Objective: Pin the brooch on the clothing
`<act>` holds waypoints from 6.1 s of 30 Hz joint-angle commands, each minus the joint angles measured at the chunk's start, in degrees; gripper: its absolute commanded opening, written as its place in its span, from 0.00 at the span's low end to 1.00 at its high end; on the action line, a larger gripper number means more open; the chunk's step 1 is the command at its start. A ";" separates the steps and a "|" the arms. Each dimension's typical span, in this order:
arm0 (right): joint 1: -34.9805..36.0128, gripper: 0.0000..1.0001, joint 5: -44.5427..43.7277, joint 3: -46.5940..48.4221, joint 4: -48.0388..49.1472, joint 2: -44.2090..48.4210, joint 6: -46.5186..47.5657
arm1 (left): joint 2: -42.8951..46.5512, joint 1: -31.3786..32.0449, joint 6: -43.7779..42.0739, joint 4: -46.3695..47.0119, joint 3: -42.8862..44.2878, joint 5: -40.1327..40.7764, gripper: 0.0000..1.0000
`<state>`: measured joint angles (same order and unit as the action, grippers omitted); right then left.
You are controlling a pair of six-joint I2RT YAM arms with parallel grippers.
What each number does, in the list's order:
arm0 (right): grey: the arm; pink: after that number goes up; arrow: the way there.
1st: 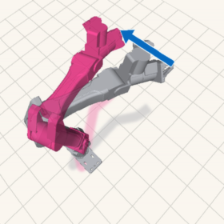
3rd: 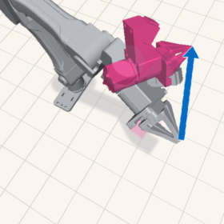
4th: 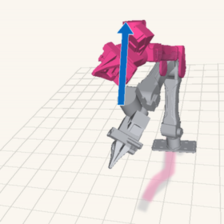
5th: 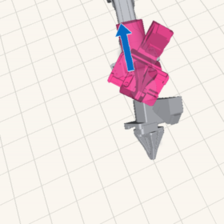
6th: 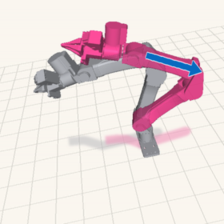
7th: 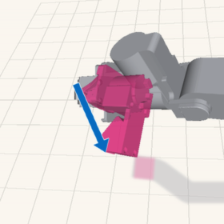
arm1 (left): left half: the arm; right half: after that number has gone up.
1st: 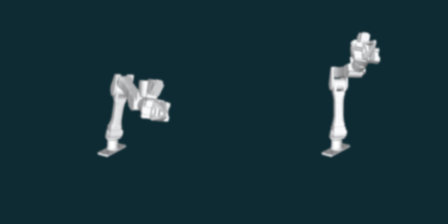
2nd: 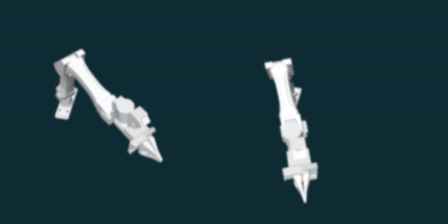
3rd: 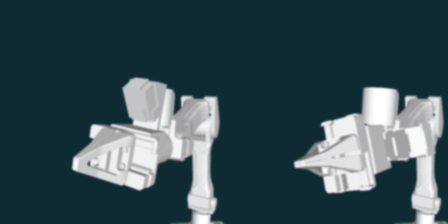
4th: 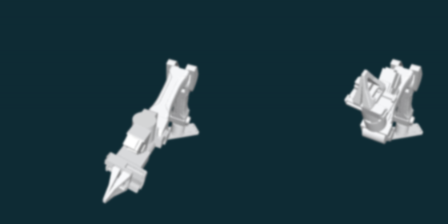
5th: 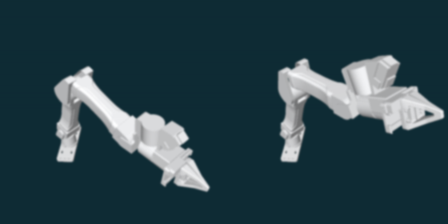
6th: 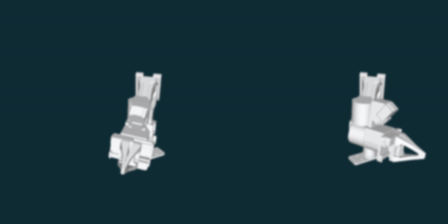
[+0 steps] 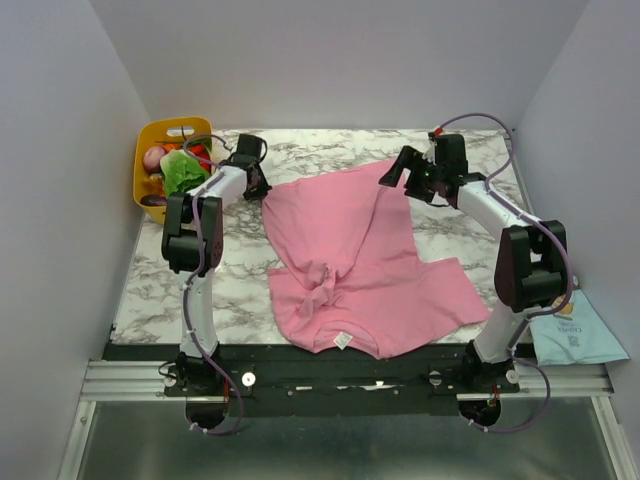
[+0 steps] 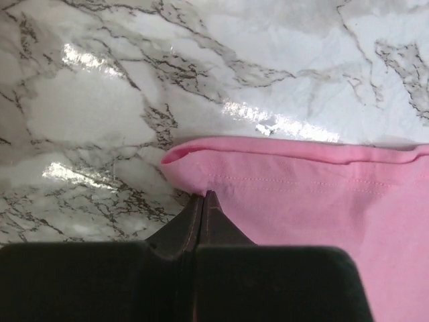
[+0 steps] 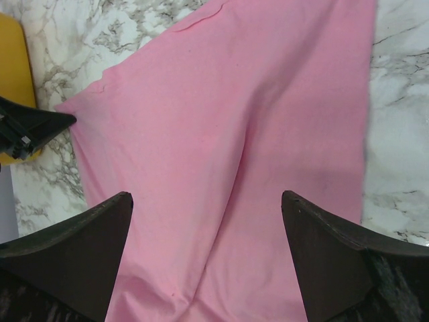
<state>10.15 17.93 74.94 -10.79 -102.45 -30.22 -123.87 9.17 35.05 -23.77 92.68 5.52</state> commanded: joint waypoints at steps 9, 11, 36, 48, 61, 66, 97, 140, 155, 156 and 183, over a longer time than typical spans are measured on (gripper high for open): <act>-0.84 1.00 1.76 -0.57 -1.78 1.29 0.42 | 8.62 8.92 -8.06 -3.56 5.23 -2.00 0.00; -0.92 1.00 1.40 -1.45 -1.78 3.13 0.60 | 11.80 12.61 -8.94 -3.48 4.27 -1.74 0.00; -1.28 1.00 -9.93 -19.22 -2.13 18.53 0.60 | 76.57 26.95 4.15 -5.93 -49.61 -1.74 0.00; -1.36 0.89 -5.81 -5.96 -5.03 1.12 0.60 | 77.03 26.95 4.42 -7.52 -50.50 0.90 0.00; -1.45 0.54 -4.14 9.35 -11.63 -11.80 -0.72 | 75.62 26.95 3.54 -4.36 -50.76 -0.42 0.00; -1.63 0.54 -3.70 10.14 -11.63 -14.17 -1.33 | 75.62 26.95 3.54 -3.92 -51.02 -0.68 0.00; -3.38 0.21 2.19 20.95 -14.44 -25.78 -2.48 | 75.80 26.95 3.62 -2.95 -52.25 -0.86 0.00; -3.83 0.01 1.85 33.75 -23.66 28.27 3.67 | 59.64 26.52 -11.31 -12.26 2.63 12.32 0.00; -3.82 0.01 -6.34 51.81 -27.01 32.13 6.58 | 52.24 26.51 -19.49 -19.39 35.10 13.82 0.00; -3.91 0.01 -6.07 50.84 -26.40 32.84 6.49 | 52.94 26.51 -19.66 -19.38 35.20 13.64 0.00; -3.91 0.01 -1.58 44.25 -26.83 51.56 6.57 | 64.55 26.43 -14.66 -22.99 36.25 1.25 0.00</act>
<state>6.63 15.97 118.87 -36.56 -51.31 -24.32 -57.49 35.75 19.99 -46.48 128.33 9.61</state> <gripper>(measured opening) 0.011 0.008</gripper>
